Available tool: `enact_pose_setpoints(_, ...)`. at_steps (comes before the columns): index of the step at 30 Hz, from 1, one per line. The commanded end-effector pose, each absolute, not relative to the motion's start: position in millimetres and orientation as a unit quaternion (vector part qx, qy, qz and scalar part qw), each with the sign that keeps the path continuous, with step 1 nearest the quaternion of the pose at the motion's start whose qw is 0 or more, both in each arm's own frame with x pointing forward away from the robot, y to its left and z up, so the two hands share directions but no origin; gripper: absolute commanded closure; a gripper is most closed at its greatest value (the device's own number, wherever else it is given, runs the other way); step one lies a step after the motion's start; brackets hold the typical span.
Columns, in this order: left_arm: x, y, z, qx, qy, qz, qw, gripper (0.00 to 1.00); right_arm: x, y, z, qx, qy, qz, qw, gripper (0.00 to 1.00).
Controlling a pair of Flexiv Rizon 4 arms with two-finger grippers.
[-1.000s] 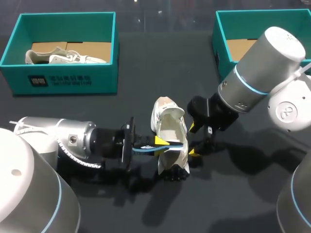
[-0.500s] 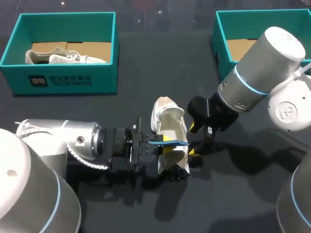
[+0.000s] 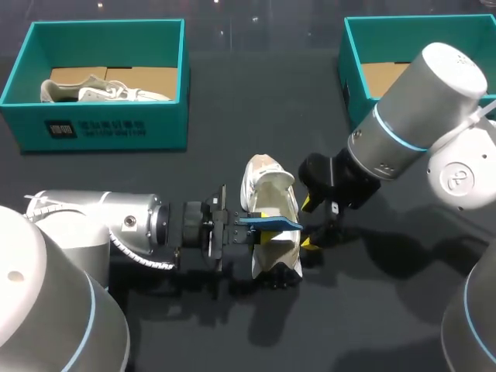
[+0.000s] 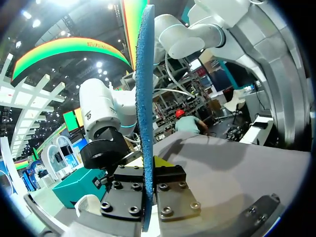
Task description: Take the shoe out of the shoebox, open the shoe tongue, remove and reinsert the insole, then place the shoe into the shoebox
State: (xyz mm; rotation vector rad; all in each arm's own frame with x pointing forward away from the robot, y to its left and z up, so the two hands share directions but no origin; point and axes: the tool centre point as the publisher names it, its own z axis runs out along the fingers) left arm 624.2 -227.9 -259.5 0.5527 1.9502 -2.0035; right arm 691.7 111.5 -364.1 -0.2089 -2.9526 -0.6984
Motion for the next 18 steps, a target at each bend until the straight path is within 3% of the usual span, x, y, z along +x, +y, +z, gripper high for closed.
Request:
enact_pose_setpoints(1, 622.4, -235.8, -262.0, 0.192, 0.679, -0.693, 0.149, 1.00, 691.0, 112.5, -365.0, -0.069, -0.970, -0.228, 0.049, 0.00)
enact_pose_setpoints(18, 631.1, -238.6, -272.7, 0.180, 0.684, -0.690, 0.154, 1.00, 691.0, 112.5, -365.0, -0.069, -0.970, -0.228, 0.049, 0.00)
